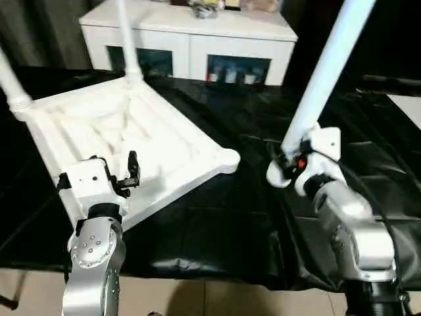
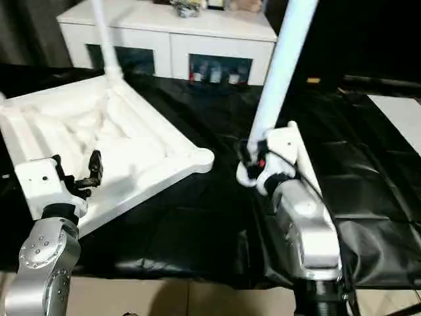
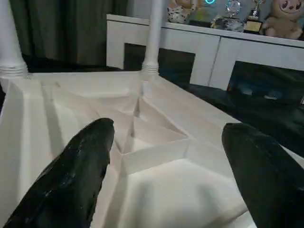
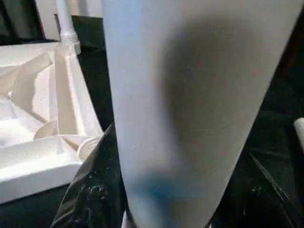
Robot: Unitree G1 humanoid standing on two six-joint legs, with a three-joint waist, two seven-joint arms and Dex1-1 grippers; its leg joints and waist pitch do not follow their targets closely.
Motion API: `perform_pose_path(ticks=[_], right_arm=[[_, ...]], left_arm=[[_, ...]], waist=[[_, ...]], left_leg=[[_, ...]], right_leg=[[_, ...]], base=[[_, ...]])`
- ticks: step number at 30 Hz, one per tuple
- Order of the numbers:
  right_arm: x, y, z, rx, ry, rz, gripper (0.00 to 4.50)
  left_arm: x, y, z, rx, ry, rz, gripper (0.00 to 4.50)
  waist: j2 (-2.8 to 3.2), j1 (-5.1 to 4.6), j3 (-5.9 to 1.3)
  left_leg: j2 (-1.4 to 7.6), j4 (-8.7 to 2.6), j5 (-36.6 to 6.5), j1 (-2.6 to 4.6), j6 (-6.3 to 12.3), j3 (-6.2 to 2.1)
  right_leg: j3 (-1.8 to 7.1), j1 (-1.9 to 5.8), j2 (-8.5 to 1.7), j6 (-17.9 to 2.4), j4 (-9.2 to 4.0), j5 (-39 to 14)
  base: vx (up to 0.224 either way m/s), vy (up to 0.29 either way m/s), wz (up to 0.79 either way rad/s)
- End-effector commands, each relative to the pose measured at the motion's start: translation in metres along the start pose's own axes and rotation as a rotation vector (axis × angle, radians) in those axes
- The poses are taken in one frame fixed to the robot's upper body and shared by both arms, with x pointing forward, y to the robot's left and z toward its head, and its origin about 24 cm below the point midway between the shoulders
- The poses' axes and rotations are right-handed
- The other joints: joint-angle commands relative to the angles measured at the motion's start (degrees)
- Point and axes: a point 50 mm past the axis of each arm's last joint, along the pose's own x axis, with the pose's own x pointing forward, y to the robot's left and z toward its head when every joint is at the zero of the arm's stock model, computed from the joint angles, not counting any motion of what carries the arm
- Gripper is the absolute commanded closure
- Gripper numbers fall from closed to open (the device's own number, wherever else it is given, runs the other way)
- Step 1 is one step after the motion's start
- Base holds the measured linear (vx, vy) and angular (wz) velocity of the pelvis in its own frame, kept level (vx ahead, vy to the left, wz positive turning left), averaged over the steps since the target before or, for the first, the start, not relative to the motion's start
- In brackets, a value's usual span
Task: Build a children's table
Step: Insert table leg to table base
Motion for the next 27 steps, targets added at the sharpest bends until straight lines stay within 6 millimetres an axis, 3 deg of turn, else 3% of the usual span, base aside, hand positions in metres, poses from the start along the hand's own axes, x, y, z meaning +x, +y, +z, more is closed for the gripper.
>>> perform_pose_path(ticks=[1,2,3,4,5,6,7,8,9,11,12,13,16,17,18,19,22,23,24,26,27], right_arm=[[-0.003,0.000,0.005,-0.012,-0.011,0.000,2.65],[-0.003,0.000,0.005,-0.012,-0.011,0.000,2.65],[-0.004,0.002,0.006,-0.010,-0.013,0.021,2.65],[-0.004,0.003,0.007,-0.005,-0.016,0.028,2.65],[-0.004,0.003,0.007,-0.004,-0.016,0.028,2.65],[-0.003,0.002,0.008,-0.002,-0.015,0.030,2.65],[-0.002,0.004,0.008,0.005,-0.010,0.042,2.65],[-0.002,0.005,0.008,0.009,-0.007,0.051,2.65],[-0.001,0.006,0.008,0.010,-0.006,0.059,2.65],[0.001,0.015,0.009,0.031,-0.007,0.108,2.65],[0.002,0.018,0.008,0.022,-0.007,0.123,2.65],[0.003,0.019,0.008,0.013,-0.006,0.129,2.65],[0.004,0.021,0.007,0.011,-0.003,0.138,2.65],[0.005,0.023,0.008,0.024,-0.003,0.149,2.65],[0.005,0.024,0.008,0.028,-0.003,0.153,2.65],[0.006,0.025,0.008,0.032,-0.003,0.156,2.65],[0.008,0.028,0.006,0.027,-0.001,0.165,2.65],[0.008,0.028,0.006,0.031,-0.001,0.166,2.65],[0.009,0.028,0.006,0.032,-0.001,0.167,2.65],[0.010,0.028,0.006,0.039,-0.004,0.165,2.65],[0.012,0.028,0.007,0.051,-0.011,0.166,2.65]], left_arm=[[0.001,-0.008,0.003,0.004,-0.005,-0.020,0.41],[0.001,-0.008,0.003,0.004,-0.005,-0.020,0.41],[0.002,-0.007,0.003,0.017,0.012,-0.017,0.41],[0.003,-0.007,0.004,0.018,0.008,-0.018,0.41],[0.003,-0.008,0.006,0.016,0.003,-0.025,0.41],[0.004,-0.008,0.008,0.012,-0.007,-0.040,0.41],[0.006,-0.009,0.012,0.015,-0.017,-0.057,0.41],[0.007,-0.008,0.013,0.024,-0.015,-0.055,0.41],[0.008,-0.008,0.014,0.034,-0.016,-0.058,0.41],[0.010,-0.008,0.016,0.067,-0.019,-0.065,0.41],[0.010,-0.009,0.016,0.060,-0.017,-0.078,0.41],[0.010,-0.010,0.016,0.053,-0.016,-0.088,0.41],[0.012,-0.010,0.018,0.045,-0.019,-0.088,0.41],[0.015,-0.008,0.020,0.047,-0.022,-0.078,0.41],[0.016,-0.008,0.021,0.044,-0.023,-0.077,0.41],[0.017,-0.007,0.022,0.036,-0.023,-0.081,0.41],[0.017,-0.005,0.021,0.016,-0.015,-0.085,0.41],[0.014,-0.006,0.020,0.024,-0.006,-0.095,0.41],[0.013,-0.006,0.020,0.028,-0.004,-0.104,0.41],[0.011,-0.006,0.020,0.030,-0.002,-0.113,0.41],[0.010,-0.004,0.020,0.021,0.005,-0.108,0.41]], waist=[[2.46,-1.23,-3.13],[2.32,-0.94,-2.99],[1.09,-0.68,-2.97],[0.55,-0.37,-2.97],[-2.21,1.52,-3.48],[-1.45,2.64,-3.61],[-1.81,3.11,-3.34],[-1.20,3.34,-3.46],[-0.25,3.12,-3.43],[0.12,2.59,-2.97],[0.48,2.54,-2.87],[0.70,2.16,-2.72],[1.50,1.72,-2.58],[1.87,1.70,-2.63],[1.87,1.70,-2.63],[2.17,1.70,-2.48],[1.92,1.61,-2.48],[1.39,1.77,-2.40],[1.39,1.77,-2.40],[1.87,1.78,-2.26],[1.62,1.72,-2.15]], left_leg=[[11.87,-10.77,-26.88,3.72,-1.40,-5.81],[11.23,-10.22,-26.17,3.65,0.94,-5.19],[7.09,-7.70,-26.75,2.51,4.50,-2.05],[2.52,-4.33,-27.40,1.54,4.43,0.46],[-2.28,2.80,-18.05,0.09,4.13,1.52],[-1.58,2.33,-12.29,-0.57,3.84,0.57],[-0.67,0.67,-7.85,-1.85,2.56,-0.51],[0.13,-1.06,-9.00,-1.12,1.20,-1.14],[0.09,-1.87,-10.84,-0.36,0.33,-1.39],[0.15,-2.20,-15.09,0.52,0.05,-1.52],[0.50,-2.58,-17.05,1.33,-0.49,-1.78],[1.09,-3.14,-19.63,1.65,-0.82,-2.24],[2.33,-4.18,-24.21,2.38,-1.34,-3.05],[2.70,-4.66,-25.39,2.46,-1.91,-3.26],[2.70,-4.66,-25.39,2.46,-1.91,-3.26],[2.62,-4.91,-26.58,2.53,-2.55,-3.28],[2.26,-5.11,-27.44,2.39,-3.08,-3.25],[2.15,-5.15,-29.67,2.99,-3.05,-3.10],[2.15,-5.15,-29.67,2.99,-3.05,-3.10],[2.14,-5.37,-34.54,4.32,-3.36,-3.18],[2.08,-5.45,-36.57,5.11,-2.93,-3.13]], right_leg=[[-0.80,-0.46,-1.01,-6.05,3.30,-4.19],[-0.39,-0.54,-1.60,-6.81,3.24,-3.92],[0.83,-0.19,-2.71,-10.55,0.12,-4.00],[1.28,-0.01,-2.97,-12.81,-2.79,-7.82],[3.19,1.41,-6.37,-7.13,-6.22,-25.97],[4.54,2.11,-7.73,-3.94,-6.41,-31.91],[4.77,2.37,-7.24,3.81,-5.62,-37.93],[3.69,1.67,-5.63,6.56,-4.84,-35.61],[2.31,1.17,-3.94,6.06,-4.76,-31.23],[1.14,0.74,-2.99,4.66,-5.42,-31.22],[0.81,0.60,-2.77,3.31,-5.57,-31.88],[0.47,0.73,-2.70,1.68,-5.51,-31.63],[0.26,1.23,-3.19,-1.74,-5.38,-29.01],[0.63,1.44,-3.43,-3.82,-4.94,-24.92],[0.63,1.44,-3.43,-3.82,-4.94,-24.92],[0.95,1.46,-3.71,-5.38,-4.72,-23.32],[1.17,1.75,-4.04,-6.23,-4.55,-22.33],[1.21,1.75,-4.33,-5.81,-4.58,-25.57],[1.21,1.75,-4.33,-5.81,-4.58,-25.57],[1.10,1.70,-4.23,-4.53,-5.12,-31.08],[0.75,1.82,-3.99,-4.30,-5.46,-32.74]], base=[[0.020,-0.164,0.11],[0.020,-0.164,0.11],[0.017,-0.196,0.06],[-0.011,-0.183,0.03],[-0.011,-0.183,0.03],[-0.029,-0.152,-0.02],[-0.032,-0.128,-0.04],[-0.032,-0.128,-0.04],[-0.040,-0.107,-0.01],[-0.037,-0.067,0.00],[0.000,0.000,0.00],[0.000,0.000,0.00],[-0.013,0.043,0.01],[-0.019,0.073,0.01],[-0.009,0.075,0.02],[-0.002,0.071,0.00],[0.006,0.069,-0.02],[0.015,0.064,-0.02],[0.000,0.000,0.00],[0.000,0.000,0.00],[0.000,0.000,0.00]])
